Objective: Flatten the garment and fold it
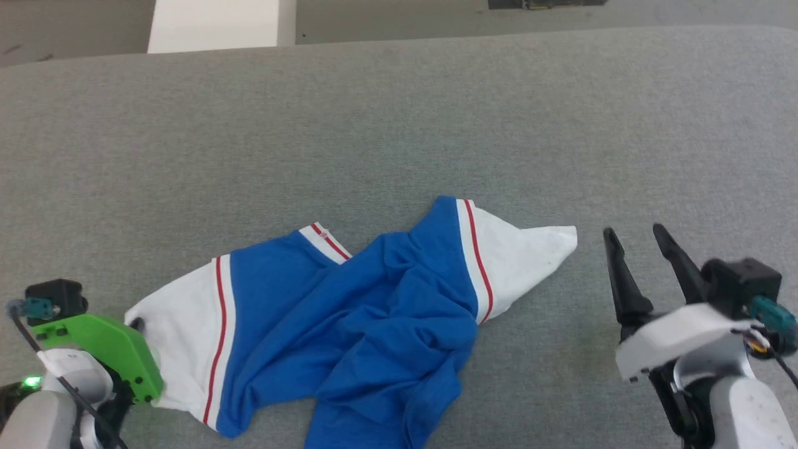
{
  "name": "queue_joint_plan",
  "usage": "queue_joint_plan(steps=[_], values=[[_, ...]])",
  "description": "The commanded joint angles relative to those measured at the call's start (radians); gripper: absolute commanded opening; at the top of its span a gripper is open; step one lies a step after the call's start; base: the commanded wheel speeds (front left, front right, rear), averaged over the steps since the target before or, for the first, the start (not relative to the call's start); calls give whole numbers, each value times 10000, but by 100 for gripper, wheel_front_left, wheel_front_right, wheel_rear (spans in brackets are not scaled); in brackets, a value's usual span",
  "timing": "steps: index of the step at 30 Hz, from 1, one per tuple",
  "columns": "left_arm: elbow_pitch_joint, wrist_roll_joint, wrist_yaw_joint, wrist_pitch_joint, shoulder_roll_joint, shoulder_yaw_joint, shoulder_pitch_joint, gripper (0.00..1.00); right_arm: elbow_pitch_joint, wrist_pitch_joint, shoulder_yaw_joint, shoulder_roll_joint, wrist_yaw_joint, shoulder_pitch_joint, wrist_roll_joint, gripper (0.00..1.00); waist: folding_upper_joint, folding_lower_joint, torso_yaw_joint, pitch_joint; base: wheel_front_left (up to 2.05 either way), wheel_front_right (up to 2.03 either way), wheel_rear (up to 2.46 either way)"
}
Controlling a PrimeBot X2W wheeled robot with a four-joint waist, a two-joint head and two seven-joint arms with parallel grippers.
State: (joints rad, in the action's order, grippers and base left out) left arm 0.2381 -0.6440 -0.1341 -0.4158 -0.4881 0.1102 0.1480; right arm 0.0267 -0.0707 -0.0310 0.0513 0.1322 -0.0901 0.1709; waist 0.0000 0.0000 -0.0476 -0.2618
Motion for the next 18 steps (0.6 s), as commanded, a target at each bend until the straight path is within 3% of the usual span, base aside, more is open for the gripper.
queue_joint_plan(steps=[1, 5, 18], values=[[75, 65, -48, -44, 236, 178, -317, 0, -144, -29, -2, -11, -15, -352, -201, 100, 0, 0, 146, 132, 0, 0, 0], [-188, 68, -108, 99, 316, 194, -418, 0, -947, -558, -17, -11, -15, -996, -448, 100, 0, 0, 344, 255, 0, 0, 0], [-675, 105, -113, 251, 619, 512, -184, 0, -3883, -5235, -356, -11, -15, -2908, -676, 100, 0, 0, 980, 22, 0, 0, 0]])
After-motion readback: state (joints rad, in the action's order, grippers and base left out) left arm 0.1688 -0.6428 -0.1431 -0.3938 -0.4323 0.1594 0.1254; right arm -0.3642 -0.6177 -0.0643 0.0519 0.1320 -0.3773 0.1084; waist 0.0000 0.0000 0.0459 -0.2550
